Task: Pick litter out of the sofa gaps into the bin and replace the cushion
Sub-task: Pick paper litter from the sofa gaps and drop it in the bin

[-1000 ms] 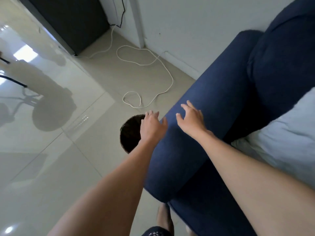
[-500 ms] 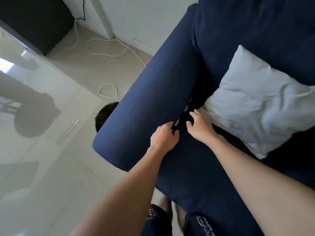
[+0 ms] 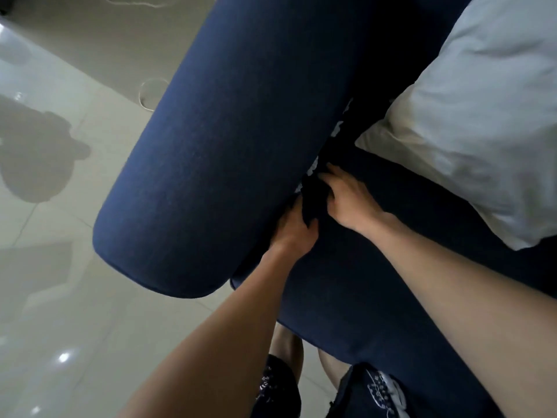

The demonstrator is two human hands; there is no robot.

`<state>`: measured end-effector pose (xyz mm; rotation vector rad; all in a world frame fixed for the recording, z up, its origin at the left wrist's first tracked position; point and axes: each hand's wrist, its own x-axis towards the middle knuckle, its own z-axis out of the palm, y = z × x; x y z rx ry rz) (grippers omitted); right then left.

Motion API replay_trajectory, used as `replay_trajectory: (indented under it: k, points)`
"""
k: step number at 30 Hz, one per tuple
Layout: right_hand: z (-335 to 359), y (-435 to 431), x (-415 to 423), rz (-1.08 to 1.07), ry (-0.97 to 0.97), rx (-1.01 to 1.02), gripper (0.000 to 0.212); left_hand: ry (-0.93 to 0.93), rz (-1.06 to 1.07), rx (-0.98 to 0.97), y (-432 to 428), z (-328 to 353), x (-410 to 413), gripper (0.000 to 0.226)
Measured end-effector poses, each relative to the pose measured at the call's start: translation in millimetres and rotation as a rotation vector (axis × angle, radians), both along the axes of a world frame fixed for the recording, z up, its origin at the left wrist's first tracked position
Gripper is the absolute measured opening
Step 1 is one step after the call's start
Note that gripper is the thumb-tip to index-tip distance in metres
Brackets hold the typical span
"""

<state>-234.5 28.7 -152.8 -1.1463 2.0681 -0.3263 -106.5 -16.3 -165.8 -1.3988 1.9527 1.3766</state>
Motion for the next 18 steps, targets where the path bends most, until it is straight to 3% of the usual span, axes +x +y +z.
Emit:
replay_trajectory:
  k: [5,12,18]
  points:
    - [-25,-17,-14,0.066,-0.012,0.001,0.05,0.019,0.073,-0.005,-5,-29,-6,0.069]
    - [-44,-35,-27,0.225,0.046,0.22,0.05,0.059,0.062,0.043,-15,-40,-7,0.079]
    - [-51,-47,-29,0.331,0.122,0.277,0.049,0.045,0.063,0.089,-23,-43,-9,0.075]
